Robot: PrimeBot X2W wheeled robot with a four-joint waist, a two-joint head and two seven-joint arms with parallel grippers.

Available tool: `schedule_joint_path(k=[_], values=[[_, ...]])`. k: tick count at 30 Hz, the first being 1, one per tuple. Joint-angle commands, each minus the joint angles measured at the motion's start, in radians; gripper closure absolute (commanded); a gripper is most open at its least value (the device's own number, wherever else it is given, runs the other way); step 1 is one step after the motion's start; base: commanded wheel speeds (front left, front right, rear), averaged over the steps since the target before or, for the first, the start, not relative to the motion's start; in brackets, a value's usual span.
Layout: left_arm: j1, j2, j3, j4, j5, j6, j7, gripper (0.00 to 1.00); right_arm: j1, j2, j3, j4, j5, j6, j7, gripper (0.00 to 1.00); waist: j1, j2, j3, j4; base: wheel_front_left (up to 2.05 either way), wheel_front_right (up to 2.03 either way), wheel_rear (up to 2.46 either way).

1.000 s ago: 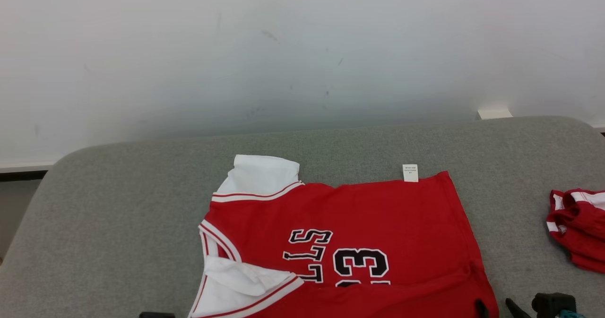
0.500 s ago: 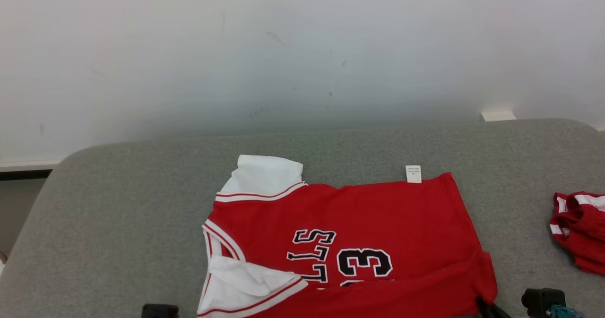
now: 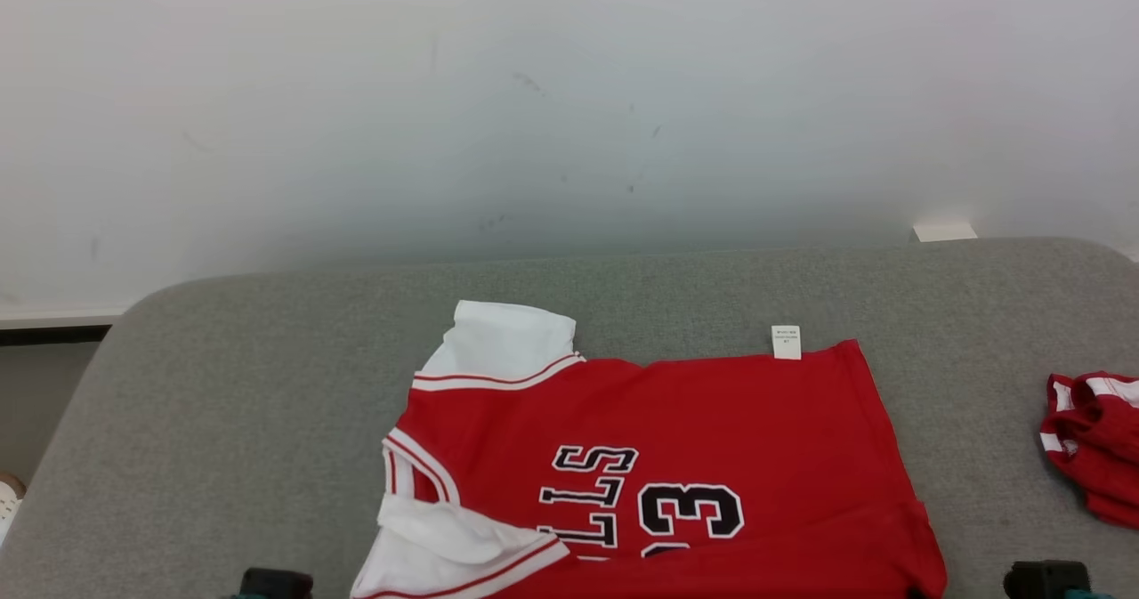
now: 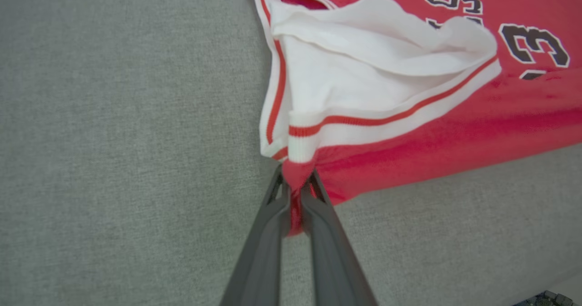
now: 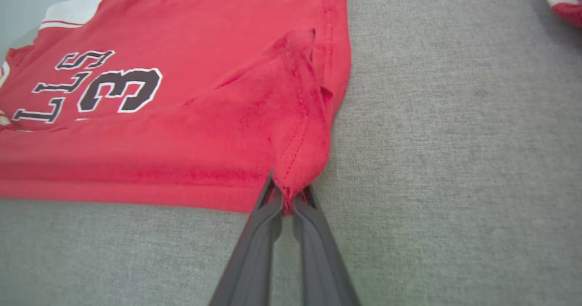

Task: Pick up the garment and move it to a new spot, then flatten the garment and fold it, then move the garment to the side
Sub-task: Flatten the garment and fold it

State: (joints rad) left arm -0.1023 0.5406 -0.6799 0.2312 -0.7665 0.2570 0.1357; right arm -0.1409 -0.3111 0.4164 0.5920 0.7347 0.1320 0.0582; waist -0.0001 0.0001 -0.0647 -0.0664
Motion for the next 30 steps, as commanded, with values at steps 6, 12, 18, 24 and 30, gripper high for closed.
schedule_joint_path(k=[6,12,18,24,30], values=[[0.097,0.063,0.008,-0.117,-0.037,0.062,0.073,1.0,0.116,-0.097,-0.044,-0.145,0.034,-0.003,0.071,1.0,0.0001,-0.0001,-0.003,0.0,0.0,0.0,0.0],[0.175,0.084,0.015,-0.189,-0.061,0.115,0.101,1.0,0.234,-0.115,-0.123,-0.261,0.015,-0.004,0.163,1.0,0.0001,-0.0001,-0.007,0.0,0.0,0.0,0.0],[0.198,0.086,0.01,-0.201,-0.075,0.125,0.116,0.78,0.297,-0.073,-0.192,-0.306,-0.036,-0.004,0.23,0.0,0.0001,-0.0001,-0.006,-0.006,0.0,0.0,0.0],[0.192,0.082,0.008,-0.2,-0.081,0.123,0.119,0.0,0.308,-0.013,-0.256,-0.337,-0.104,-0.003,0.262,0.0,0.0001,-0.0001,-0.007,-0.014,0.0,0.0,0.0],[0.172,0.107,0.032,-0.234,-0.064,0.139,0.101,0.0,0.308,0.008,-0.301,-0.392,-0.149,-0.003,0.266,0.0,0.0001,-0.0001,-0.008,-0.019,0.0,0.0,0.0]])
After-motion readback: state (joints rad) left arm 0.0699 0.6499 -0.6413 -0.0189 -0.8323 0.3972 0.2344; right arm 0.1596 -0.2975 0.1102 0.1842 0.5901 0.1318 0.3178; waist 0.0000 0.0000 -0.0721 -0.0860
